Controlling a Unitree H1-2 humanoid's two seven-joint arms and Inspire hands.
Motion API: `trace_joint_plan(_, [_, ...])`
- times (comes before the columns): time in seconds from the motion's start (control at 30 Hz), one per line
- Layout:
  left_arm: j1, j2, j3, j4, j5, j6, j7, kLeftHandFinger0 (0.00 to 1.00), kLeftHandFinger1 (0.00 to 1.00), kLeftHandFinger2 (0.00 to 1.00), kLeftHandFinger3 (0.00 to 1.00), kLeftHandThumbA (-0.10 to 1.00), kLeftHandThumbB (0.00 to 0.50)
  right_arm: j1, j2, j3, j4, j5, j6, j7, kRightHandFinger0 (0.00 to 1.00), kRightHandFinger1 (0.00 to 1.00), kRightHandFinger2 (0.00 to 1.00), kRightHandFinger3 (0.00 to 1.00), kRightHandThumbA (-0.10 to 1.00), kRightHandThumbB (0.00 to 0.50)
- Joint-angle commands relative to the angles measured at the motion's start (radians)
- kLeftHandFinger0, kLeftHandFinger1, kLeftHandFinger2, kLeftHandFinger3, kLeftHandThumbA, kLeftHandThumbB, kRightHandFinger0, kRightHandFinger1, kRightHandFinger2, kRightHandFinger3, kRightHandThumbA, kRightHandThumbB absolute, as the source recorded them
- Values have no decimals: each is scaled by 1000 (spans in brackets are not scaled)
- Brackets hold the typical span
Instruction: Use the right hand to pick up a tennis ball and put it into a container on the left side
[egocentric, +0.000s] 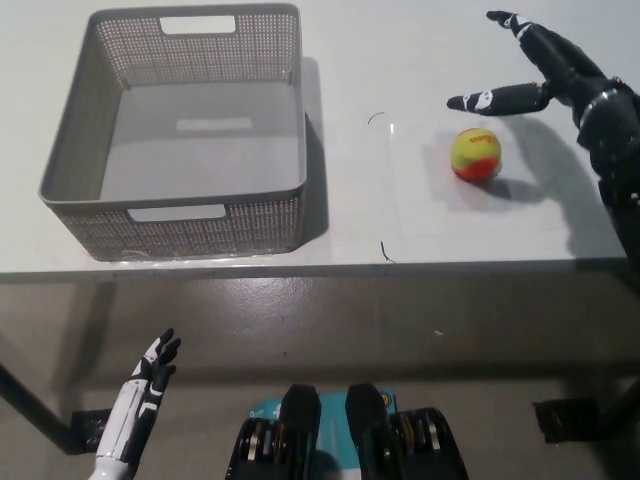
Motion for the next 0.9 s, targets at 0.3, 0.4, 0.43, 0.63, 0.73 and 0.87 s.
trace_joint_plan(0.3, [-5,26,9,-11,-5,-31,-2,1000,1000,1000,1000,1000,256,-175,20,-26,296,102,-54,35,1000,1000,1000,1000,1000,496])
trace_joint_plan(0.4, [-7,27,8,-5,6,-40,6,1000,1000,1000,1000,1000,252,-194,25,-21,354,108,-80,37,1000,1000,1000,1000,1000,500])
trace_joint_plan(0.43, [-6,27,9,-7,5,-40,5,1000,1000,1000,1000,1000,252,-199,27,-18,369,107,-88,35,1000,1000,1000,1000,1000,500])
trace_joint_plan(0.63, [-7,29,7,5,9,-44,6,1000,1000,1000,1000,1000,259,-228,46,1,490,103,-142,20,1000,1000,1000,1000,1000,497])
trace_joint_plan(0.73, [-6,31,7,1,7,-37,2,1000,1000,1000,1000,1000,259,-230,53,11,524,101,-160,18,1000,1000,1000,1000,1000,477])
trace_joint_plan(0.87, [-2,31,6,-6,9,-32,2,1000,1000,1000,1000,1000,256,-226,64,7,573,111,-162,10,1000,1000,1000,1000,1000,490])
